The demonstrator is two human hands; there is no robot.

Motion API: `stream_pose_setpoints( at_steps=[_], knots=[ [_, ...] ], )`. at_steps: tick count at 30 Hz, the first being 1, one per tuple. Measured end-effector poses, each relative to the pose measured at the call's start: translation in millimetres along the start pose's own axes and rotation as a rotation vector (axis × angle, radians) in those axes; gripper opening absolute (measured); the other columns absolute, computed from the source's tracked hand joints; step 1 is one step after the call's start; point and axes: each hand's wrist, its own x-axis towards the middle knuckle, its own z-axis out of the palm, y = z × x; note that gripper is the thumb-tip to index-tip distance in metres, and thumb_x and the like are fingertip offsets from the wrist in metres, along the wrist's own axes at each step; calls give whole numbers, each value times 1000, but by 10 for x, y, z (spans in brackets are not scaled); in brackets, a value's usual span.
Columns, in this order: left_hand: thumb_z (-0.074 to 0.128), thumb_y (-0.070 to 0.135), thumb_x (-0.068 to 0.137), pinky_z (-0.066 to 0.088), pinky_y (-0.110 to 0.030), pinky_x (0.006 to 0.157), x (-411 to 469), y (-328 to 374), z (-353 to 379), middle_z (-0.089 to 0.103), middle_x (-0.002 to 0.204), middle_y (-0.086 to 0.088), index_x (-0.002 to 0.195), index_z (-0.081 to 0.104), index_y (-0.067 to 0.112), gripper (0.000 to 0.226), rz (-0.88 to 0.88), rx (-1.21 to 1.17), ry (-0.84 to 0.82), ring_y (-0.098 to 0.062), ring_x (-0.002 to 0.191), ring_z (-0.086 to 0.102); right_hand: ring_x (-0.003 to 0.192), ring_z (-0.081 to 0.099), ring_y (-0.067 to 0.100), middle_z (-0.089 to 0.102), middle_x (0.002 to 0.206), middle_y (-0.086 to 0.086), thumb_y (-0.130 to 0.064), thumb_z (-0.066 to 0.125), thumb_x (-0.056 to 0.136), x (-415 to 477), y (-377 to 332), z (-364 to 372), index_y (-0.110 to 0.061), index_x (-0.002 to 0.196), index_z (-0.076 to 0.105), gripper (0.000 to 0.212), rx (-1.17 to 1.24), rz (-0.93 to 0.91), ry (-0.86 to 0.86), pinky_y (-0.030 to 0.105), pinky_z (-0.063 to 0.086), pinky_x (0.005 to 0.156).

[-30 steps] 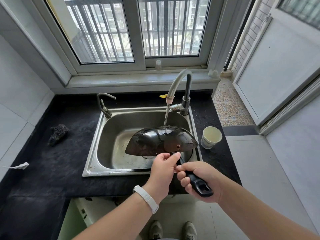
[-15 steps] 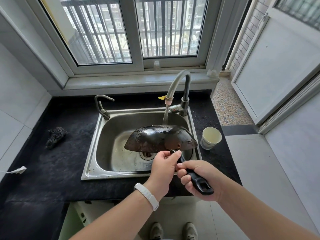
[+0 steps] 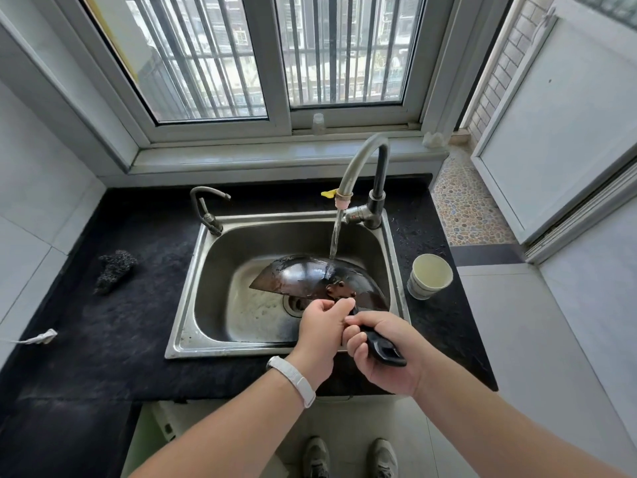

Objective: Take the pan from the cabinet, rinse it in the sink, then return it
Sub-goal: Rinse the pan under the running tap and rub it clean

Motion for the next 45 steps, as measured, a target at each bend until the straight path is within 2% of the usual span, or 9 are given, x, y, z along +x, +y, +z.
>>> stream_pose_setpoints(
  at_steps=[4,8,11,18,26,30,35,38,45],
  knots=[
    [71,23,84,47,-27,61,53,81,-9,57,67,-2,90,56,7,23,-21,-1,-6,-12,59,55,36,55,10,55,57,2,-10,52,96,51,-49,73,-3,69,58,28,65,-9,-20,18,50,34],
    [69,19,85,44,-25,57,118,208,-10,53,49,4,76,56,10,19,-48,-4,-19,-9,49,51,36,55,11,54,55,3,-9,50,96,90,-100,173,0,65,60,34,158,-26,-49,19,50,33],
    [65,15,87,41,-19,47,168,270,-11,46,39,7,59,55,12,31,-95,-70,-37,-5,36,46,36,55,11,54,55,3,-8,48,96,140,-111,261,0,66,60,33,225,-49,-57,19,50,33],
    [64,13,89,43,-24,55,302,267,-47,47,40,4,37,57,16,52,-156,-174,-57,-9,39,50,34,55,11,53,55,3,-6,47,96,184,-87,368,-1,69,60,31,351,-96,-82,19,50,32],
    [70,16,77,43,-24,53,286,446,43,48,44,2,47,56,15,33,-173,-187,-120,-10,43,52,35,56,10,53,53,4,-9,43,99,173,-134,391,-3,74,59,29,468,-153,-144,19,50,33],
    [67,11,85,39,-25,52,269,486,82,48,43,3,36,56,16,50,-94,-102,-166,-10,43,49,36,56,9,52,53,3,-8,44,97,121,-183,393,-3,76,59,26,465,-173,-142,18,51,35],
    [62,9,89,37,-23,47,190,462,51,45,42,6,39,52,18,52,-46,-26,-169,-8,40,46,37,56,8,53,57,3,-9,49,95,76,-138,340,-4,77,58,21,413,-145,-133,18,52,35],
    [62,7,89,37,-19,43,116,462,17,45,39,8,52,49,14,40,-24,15,-145,-4,35,45,37,56,9,53,56,2,-7,54,87,57,-82,321,-7,79,57,8,385,-115,-153,19,51,34],
    [65,16,88,36,-16,38,-19,354,-91,46,47,7,79,51,10,17,-41,34,-97,-5,36,43,34,53,9,53,53,0,-9,55,88,36,79,260,-2,66,60,23,285,-52,-110,20,50,32]
  ],
)
